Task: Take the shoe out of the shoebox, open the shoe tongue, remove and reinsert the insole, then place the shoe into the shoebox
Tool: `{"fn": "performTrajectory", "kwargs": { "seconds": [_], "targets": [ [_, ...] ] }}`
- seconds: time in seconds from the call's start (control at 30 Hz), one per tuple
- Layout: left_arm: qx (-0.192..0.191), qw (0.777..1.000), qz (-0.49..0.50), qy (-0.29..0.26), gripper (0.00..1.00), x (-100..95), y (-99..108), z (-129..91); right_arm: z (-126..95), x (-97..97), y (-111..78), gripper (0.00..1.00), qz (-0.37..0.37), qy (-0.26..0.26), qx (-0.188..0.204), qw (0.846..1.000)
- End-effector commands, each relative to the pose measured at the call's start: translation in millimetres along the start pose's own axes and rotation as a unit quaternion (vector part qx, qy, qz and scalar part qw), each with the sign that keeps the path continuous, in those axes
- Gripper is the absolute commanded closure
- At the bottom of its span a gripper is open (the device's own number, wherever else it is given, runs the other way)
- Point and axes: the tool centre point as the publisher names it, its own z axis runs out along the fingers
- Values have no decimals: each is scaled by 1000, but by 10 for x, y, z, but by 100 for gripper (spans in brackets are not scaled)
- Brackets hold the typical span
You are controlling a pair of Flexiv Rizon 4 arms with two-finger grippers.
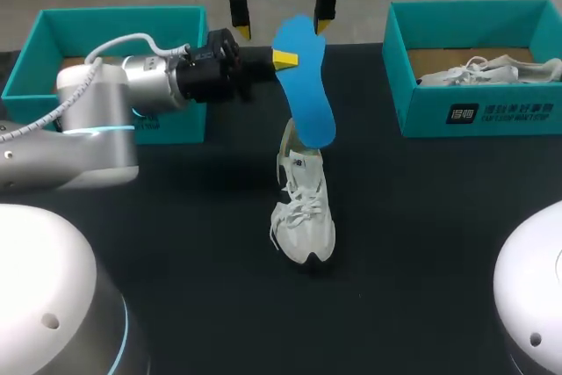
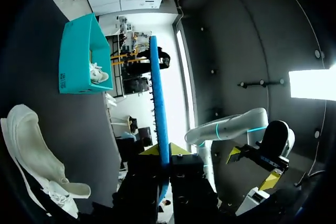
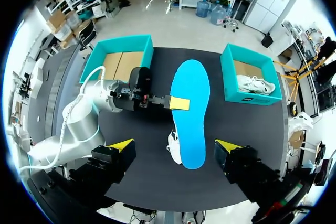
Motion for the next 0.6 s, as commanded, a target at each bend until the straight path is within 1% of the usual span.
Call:
{"fn": "performTrajectory", "kwargs": {
  "seconds": [0.03,0.27,0.43,0.6],
  "targets": [
    [15,1000,-13,-8,100,72,73,-30,-11,23,8,0,0,-5,1,1000],
    [13,1000,-11,-19,100,91,41,-112,-11,23,8,0,0,-5,1,1000],
    [14,999,-10,-27,100,102,31,-127,-11,23,8,0,0,-5,1,1000],
    [14,999,-10,-27,100,102,31,-127,9,106,19,0,-11,-6,9,1000]
  ]
}}
